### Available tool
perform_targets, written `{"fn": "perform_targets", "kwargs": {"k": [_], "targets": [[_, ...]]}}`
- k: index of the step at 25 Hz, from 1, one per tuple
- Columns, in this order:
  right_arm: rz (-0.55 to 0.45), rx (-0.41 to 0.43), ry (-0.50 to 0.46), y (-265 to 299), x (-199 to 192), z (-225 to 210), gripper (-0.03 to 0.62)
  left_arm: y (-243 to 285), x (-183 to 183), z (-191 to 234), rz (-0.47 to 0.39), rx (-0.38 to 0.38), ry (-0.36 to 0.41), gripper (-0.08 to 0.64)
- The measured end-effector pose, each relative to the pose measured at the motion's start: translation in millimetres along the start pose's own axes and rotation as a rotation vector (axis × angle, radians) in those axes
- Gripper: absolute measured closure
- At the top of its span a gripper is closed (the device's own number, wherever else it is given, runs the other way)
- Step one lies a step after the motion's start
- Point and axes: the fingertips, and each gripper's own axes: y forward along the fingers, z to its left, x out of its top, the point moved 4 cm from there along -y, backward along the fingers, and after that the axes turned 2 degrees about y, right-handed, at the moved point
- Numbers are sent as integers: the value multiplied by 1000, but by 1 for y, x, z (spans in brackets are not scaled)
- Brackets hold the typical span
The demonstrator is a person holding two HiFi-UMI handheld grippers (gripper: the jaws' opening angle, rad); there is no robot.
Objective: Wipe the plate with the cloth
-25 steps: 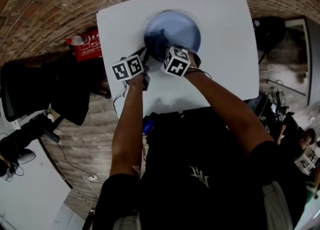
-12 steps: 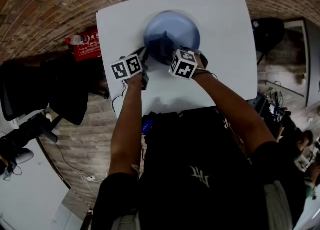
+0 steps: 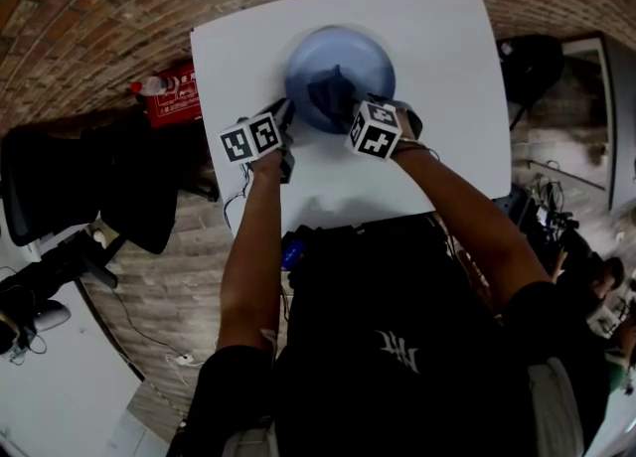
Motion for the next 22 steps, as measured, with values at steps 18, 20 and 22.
{"fn": "perform_targets", "kwargs": {"k": [18, 20, 22], "targets": [[87, -168, 48, -22, -42, -58, 518, 1, -2, -1, 0, -4, 6, 522], [97, -188, 56, -27, -49, -66, 518, 1, -2, -2, -1, -4, 5, 522], [100, -204, 74, -31, -55, -74, 518, 0, -3, -2, -1, -5, 4, 522]]}}
